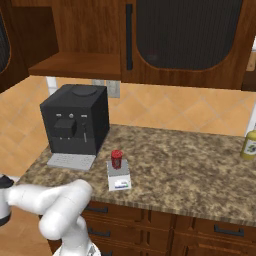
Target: Pick the yogurt and place it on the digital scale for weighing, and close the cabinet.
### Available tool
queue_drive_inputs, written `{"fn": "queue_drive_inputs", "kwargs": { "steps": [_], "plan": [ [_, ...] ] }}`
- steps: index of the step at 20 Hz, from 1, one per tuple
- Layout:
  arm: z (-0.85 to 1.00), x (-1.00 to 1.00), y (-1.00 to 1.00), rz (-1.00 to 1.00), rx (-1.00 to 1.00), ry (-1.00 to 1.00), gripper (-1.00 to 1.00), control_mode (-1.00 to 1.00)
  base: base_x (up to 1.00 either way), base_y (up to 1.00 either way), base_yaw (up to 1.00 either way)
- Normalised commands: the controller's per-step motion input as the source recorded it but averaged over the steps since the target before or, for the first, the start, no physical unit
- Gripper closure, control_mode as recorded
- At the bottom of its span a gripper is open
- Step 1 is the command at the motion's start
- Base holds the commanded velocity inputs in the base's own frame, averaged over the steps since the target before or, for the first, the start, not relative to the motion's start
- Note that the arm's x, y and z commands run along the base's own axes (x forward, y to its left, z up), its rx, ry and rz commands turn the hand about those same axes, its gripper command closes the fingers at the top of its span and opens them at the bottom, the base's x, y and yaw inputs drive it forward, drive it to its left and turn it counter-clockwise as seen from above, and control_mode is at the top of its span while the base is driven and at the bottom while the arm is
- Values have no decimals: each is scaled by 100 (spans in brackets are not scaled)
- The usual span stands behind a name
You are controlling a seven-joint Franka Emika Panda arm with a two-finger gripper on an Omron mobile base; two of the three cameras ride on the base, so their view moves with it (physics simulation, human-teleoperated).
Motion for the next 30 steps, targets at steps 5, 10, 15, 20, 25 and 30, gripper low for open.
{"fn": "queue_drive_inputs", "kwargs": {
  "steps": [5, 10, 15, 20, 25, 30],
  "plan": [
    [22, 93, 100, -35, -12, -6, -100, -100, 0, 0, 0],
    [48, 100, 100, -29, -18, -1, -100, -100, 0, 0, 0],
    [1, 100, 95, -32, -3, 1, -100, -100, 0, 0, 0],
    [-31, 87, 15, -30, 9, -4, -100, -100, 0, 0, 0],
    [1, 77, -24, -19, 18, -12, -100, -100, 0, 0, 0],
    [7, 73, -52, -3, 3, 3, -100, -100, 0, 0, 0]
  ]
}}
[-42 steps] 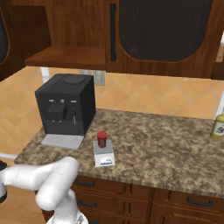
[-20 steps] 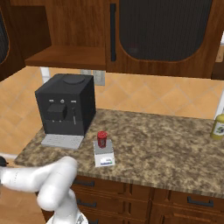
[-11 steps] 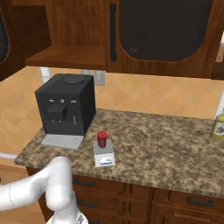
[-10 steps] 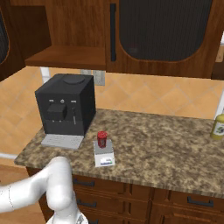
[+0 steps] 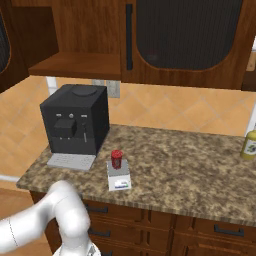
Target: Pick the yogurt and place it on the digital scale for weighing, and close the cabinet.
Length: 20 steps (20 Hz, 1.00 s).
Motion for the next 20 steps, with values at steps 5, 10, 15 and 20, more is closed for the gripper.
{"fn": "queue_drive_inputs", "kwargs": {
  "steps": [5, 10, 15, 20],
  "plan": [
    [0, 98, -71, 0, 4, 3, -100, -100, 0, 0, 0],
    [0, 83, -71, 0, 5, 0, -100, -100, 0, 0, 0],
    [5, 64, -72, 0, 6, 0, -100, -100, 0, 0, 0],
    [16, 52, -91, 0, 10, -5, -100, -100, 0, 0, 0]
  ]
}}
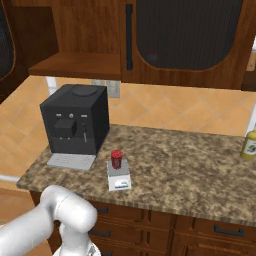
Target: Pick the yogurt and place it on the digital scale for weighing, and close the cabinet.
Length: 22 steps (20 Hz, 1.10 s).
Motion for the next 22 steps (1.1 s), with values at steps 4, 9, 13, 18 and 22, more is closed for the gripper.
{"fn": "queue_drive_inputs", "kwargs": {
  "steps": [4, 9, 13, 18, 22],
  "plan": [
    [15, 70, -97, 0, 13, -4, -100, -100, 0, 0, 0],
    [6, 92, -92, 0, 15, -2, -100, -100, 0, 0, 0],
    [0, 90, -71, 0, 16, -7, -100, -100, 0, 0, 0],
    [-4, 100, -47, 8, 20, -11, -100, -100, 0, 0, 0],
    [3, 100, -59, 8, 24, -7, -100, -100, 0, 0, 0]
  ]
}}
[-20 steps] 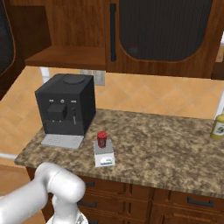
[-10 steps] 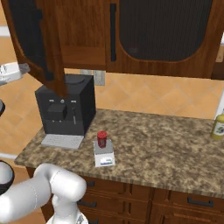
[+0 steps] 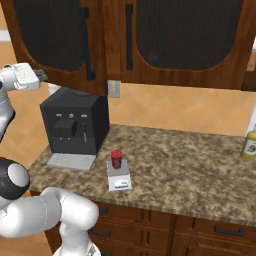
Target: Pick the yogurt and place it on the digital scale for weighing, and close the cabinet.
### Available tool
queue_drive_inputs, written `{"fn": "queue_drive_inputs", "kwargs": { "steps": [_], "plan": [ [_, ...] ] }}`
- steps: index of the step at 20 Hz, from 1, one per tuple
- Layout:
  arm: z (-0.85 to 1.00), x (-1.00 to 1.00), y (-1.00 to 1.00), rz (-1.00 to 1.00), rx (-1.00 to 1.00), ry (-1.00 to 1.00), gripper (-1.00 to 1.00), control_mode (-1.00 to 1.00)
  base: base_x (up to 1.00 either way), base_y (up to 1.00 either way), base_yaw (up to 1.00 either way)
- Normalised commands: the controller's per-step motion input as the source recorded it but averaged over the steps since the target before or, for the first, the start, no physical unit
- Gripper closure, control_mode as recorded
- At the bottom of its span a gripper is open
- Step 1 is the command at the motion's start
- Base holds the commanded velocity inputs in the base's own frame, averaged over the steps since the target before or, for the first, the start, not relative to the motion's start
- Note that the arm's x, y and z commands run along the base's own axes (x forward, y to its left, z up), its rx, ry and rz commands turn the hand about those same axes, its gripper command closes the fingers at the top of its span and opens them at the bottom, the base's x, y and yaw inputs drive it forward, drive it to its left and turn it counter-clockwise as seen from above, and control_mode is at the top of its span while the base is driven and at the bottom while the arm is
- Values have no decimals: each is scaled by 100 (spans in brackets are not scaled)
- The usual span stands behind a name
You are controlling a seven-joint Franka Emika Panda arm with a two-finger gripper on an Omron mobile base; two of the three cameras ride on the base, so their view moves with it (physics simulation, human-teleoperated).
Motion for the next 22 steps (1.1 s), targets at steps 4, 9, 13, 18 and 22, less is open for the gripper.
{"fn": "queue_drive_inputs", "kwargs": {
  "steps": [4, 9, 13, 18, 22],
  "plan": [
    [12, 100, -94, 7, 32, -6, -100, -100, 0, 0, 0],
    [11, 97, -82, 9, 32, -14, -100, -100, 0, 0, 0],
    [22, 74, -76, 11, 32, -24, -100, -100, 0, 0, 0],
    [30, 18, -91, 8, 31, -31, -100, -100, 0, 0, 0],
    [43, 1, -98, 1, 31, -27, -100, -100, 0, 0, 0]
  ]
}}
